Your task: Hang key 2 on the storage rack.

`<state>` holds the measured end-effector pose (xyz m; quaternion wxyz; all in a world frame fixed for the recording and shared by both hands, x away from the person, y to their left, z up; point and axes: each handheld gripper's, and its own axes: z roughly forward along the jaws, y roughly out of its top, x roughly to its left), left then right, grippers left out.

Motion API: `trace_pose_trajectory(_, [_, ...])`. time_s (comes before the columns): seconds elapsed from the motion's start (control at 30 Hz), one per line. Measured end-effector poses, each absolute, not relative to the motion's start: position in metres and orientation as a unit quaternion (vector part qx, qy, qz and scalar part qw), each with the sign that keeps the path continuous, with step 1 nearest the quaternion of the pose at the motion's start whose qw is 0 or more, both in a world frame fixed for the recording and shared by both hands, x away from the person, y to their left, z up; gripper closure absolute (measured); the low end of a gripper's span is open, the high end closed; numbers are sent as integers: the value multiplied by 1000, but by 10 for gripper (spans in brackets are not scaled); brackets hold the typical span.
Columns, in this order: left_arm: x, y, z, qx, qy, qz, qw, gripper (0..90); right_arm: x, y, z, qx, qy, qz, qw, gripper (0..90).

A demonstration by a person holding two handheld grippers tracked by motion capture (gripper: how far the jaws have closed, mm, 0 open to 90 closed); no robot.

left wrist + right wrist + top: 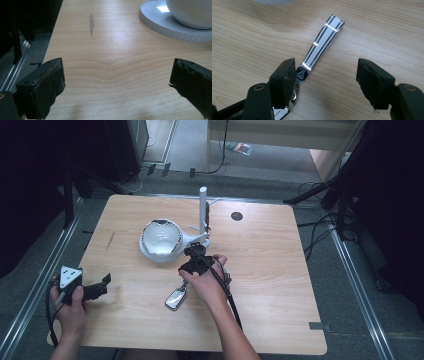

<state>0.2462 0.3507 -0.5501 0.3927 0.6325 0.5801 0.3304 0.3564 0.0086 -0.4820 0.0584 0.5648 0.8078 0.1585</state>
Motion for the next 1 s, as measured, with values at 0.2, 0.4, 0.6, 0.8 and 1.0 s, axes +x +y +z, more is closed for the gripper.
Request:
trace_pose_trajectory(0.2, [247,351,-550,631,581,330,394,1,357,13,-488,568,809,145,52,360])
trace_pose_trajectory(0.4, [247,351,-550,631,582,330,393,1,359,18,-495,564,813,137,38,422])
trace_pose_trajectory(0.6, [247,351,-550,631,582,330,394,1,359,23,-500,565,814,131,30,449])
trace_pose_trajectory(0.8, [247,351,-550,631,582,330,393,1,360,29,-506,563,818,117,22,501])
trace_pose_trajectory(1.0, [247,351,-550,631,582,330,393,1,361,31,-508,570,813,115,13,567])
